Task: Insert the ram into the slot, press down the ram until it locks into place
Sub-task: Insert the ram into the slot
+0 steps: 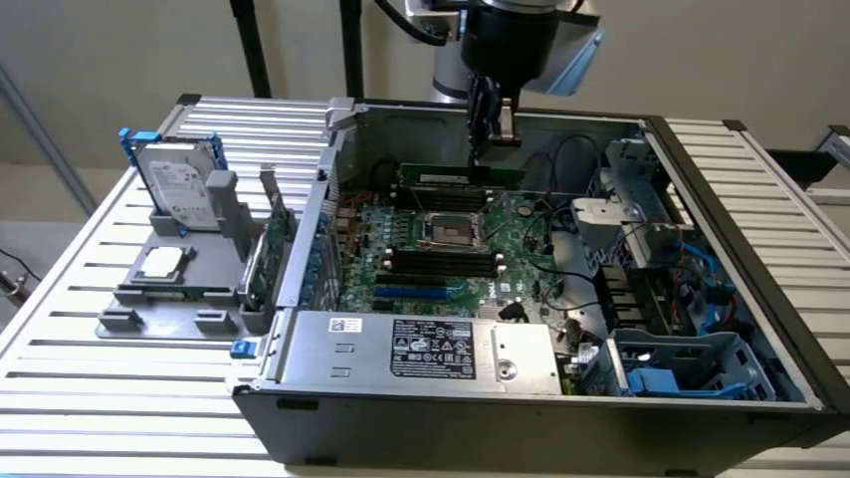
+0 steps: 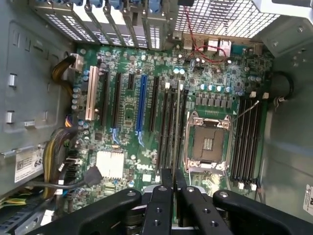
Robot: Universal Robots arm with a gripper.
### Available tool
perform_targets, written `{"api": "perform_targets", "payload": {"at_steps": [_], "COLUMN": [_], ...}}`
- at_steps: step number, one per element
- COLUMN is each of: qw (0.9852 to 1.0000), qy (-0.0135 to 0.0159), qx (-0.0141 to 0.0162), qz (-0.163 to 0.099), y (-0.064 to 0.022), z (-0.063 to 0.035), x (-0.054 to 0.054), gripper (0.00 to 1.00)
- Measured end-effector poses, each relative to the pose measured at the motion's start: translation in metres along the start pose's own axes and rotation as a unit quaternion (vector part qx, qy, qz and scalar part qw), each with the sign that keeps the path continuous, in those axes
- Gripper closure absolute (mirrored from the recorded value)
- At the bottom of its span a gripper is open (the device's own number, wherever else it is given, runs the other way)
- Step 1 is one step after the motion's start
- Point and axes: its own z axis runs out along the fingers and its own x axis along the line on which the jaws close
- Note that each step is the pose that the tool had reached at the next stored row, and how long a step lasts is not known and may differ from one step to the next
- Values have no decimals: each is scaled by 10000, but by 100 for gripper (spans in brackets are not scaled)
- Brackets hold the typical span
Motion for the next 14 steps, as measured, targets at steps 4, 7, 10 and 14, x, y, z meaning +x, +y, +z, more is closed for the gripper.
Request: {"api": "perform_targets", "payload": {"at_steps": [4,7,10,14], "qw": [10000,9999,9999,9999], "qy": [-2,-5,-6,-5], "qx": [0,-1,0,-1], "qz": [67,142,172,171], "y": [-6,-7,0,36], "z": [73,127,182,255], "x": [-38,-38,-37,4], "gripper": [87,87,87,87]}}
